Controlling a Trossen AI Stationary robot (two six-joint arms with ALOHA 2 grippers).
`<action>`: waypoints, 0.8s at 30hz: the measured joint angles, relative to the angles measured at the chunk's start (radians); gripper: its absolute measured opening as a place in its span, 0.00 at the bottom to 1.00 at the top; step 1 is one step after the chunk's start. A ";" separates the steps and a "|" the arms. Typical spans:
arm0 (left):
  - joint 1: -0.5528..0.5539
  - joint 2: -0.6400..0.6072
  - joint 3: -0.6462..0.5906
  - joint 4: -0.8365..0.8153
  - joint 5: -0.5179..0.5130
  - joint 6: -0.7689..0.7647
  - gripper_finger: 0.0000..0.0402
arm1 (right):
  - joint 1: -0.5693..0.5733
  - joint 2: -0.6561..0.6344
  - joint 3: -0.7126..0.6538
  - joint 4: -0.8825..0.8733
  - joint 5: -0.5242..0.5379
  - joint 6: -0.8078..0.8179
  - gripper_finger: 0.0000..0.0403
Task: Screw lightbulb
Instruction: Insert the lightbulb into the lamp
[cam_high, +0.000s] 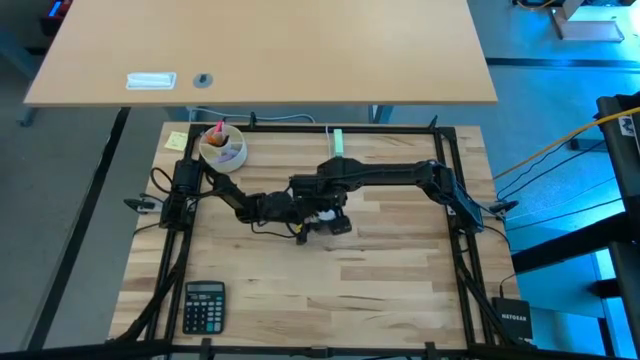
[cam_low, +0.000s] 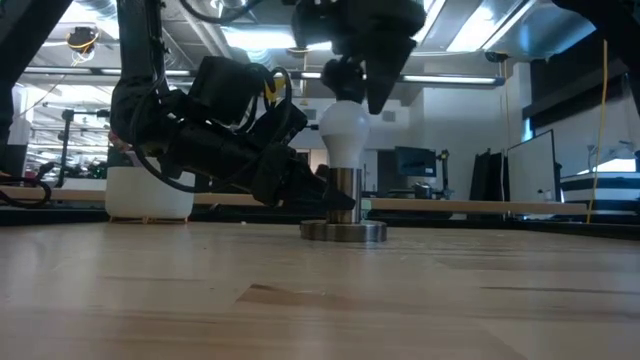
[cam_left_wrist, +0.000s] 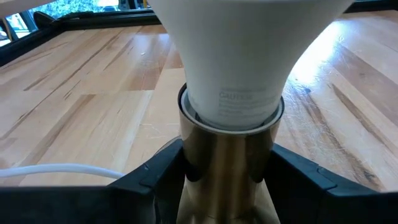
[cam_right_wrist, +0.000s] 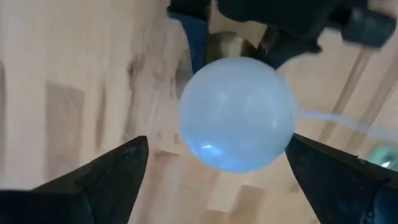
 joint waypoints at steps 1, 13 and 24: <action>0.000 0.000 0.000 0.000 -0.001 0.000 0.47 | 0.000 0.000 0.000 0.002 0.003 -0.055 0.94; 0.000 0.000 0.000 0.000 0.001 0.010 0.47 | 0.000 0.003 -0.057 0.128 0.042 -0.346 0.94; 0.000 0.000 0.000 0.001 0.004 0.010 0.47 | 0.000 0.005 -0.101 0.165 0.060 -0.362 0.92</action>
